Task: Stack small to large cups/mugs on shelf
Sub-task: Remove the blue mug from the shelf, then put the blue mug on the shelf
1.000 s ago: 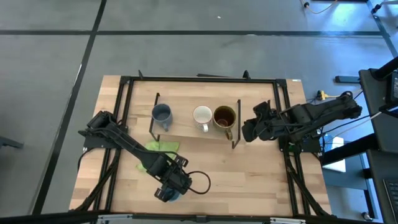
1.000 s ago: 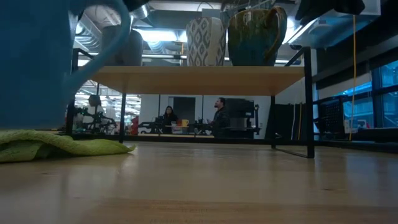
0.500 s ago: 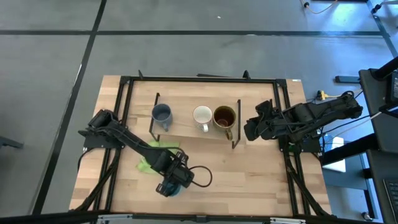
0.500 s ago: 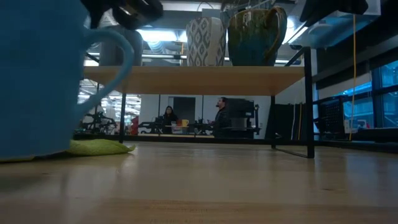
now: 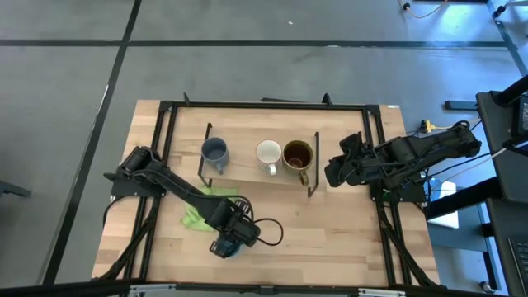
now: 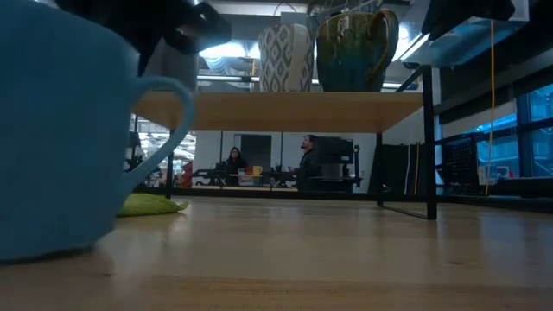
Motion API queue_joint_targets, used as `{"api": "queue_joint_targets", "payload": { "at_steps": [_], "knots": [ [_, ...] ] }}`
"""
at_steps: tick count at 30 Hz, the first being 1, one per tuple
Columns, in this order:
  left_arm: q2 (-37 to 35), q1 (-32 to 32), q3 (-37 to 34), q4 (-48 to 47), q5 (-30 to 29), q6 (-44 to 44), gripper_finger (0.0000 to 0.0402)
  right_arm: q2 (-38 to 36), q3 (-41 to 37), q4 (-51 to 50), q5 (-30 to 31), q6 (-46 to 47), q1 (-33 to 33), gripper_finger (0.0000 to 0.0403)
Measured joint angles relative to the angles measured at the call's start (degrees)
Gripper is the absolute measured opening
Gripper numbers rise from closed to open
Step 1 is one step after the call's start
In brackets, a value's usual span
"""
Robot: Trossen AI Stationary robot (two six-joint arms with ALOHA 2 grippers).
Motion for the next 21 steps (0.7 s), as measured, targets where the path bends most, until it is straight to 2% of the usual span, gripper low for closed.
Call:
{"api": "queue_joint_targets", "payload": {
  "at_steps": [7, 13, 18, 21],
  "knots": [
    [-1.2, 0.9, 4.4, -0.6, -1.6, 0.0, 0.0063, 0.0, 0.0, -0.1, 0.0, 0.0, 0.0, 0.0078],
    [-1.2, 1.7, 4.6, -3.2, -1.5, -0.9, 0.0087, -0.4, 0.0, -0.1, -0.1, 0.0, 0.0, 0.0078],
    [-2.8, 1.1, 9.3, -7.5, -6.2, -4.2, 0.0095, -3.3, 0.0, -1.1, 1.1, -0.1, 0.0, 0.0078],
    [-4.4, -0.2, 14.3, -12.8, -12.3, -8.8, 0.0093, -6.0, 0.3, -1.3, 2.9, -1.2, 0.2, 0.0078]
  ]
}}
